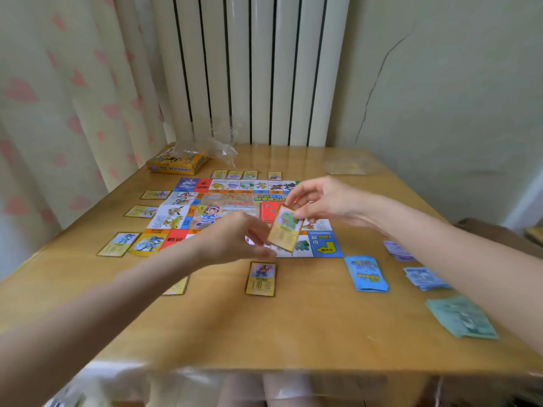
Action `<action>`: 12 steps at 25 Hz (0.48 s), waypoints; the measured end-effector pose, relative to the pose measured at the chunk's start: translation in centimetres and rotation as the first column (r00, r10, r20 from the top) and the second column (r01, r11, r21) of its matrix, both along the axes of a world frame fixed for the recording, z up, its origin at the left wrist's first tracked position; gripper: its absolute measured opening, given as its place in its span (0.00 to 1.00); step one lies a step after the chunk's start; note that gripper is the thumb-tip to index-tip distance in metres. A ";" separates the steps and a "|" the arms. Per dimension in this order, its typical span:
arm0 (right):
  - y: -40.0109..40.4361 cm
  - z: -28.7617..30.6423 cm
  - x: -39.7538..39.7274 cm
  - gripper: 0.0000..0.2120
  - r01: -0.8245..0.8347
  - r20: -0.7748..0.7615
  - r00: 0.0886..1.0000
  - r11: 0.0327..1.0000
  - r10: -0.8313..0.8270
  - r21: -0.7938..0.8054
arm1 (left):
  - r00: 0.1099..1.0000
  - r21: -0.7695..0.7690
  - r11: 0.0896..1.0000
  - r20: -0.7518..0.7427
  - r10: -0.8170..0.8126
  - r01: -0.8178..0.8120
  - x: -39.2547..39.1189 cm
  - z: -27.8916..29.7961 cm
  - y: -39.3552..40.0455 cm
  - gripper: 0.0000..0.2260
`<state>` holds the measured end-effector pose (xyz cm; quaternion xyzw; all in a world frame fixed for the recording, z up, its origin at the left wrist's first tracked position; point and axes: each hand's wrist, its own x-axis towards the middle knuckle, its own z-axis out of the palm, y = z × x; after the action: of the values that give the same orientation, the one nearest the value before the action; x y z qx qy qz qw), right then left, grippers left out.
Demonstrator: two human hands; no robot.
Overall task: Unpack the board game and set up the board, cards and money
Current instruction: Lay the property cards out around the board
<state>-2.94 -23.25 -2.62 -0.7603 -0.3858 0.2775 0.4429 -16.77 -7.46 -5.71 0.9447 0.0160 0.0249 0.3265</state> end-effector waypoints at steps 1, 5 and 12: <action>-0.6 0.1 -0.1 0.11 -0.023 0.068 0.997 0.996 0.029 -0.083 | 0.999 0.120 0.992 -0.028 -0.033 0.036 -0.4 -0.1 0.2 0.09; -2.1 -1.7 -0.9 0.10 -0.090 0.139 0.979 0.931 0.147 -0.353 | 0.974 0.309 0.935 -0.193 -0.119 0.176 -2.0 -1.6 0.3 0.21; -1.9 -3.7 -0.9 0.07 0.005 0.329 0.933 0.912 0.144 -0.411 | 0.977 0.401 0.898 -0.175 -0.118 0.180 -1.5 -2.5 0.8 0.23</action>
<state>-3.88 -25.15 -6.30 -0.8582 -0.4200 0.2264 0.1890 -18.32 -6.70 -8.18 0.9901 -0.0382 -0.0668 0.1177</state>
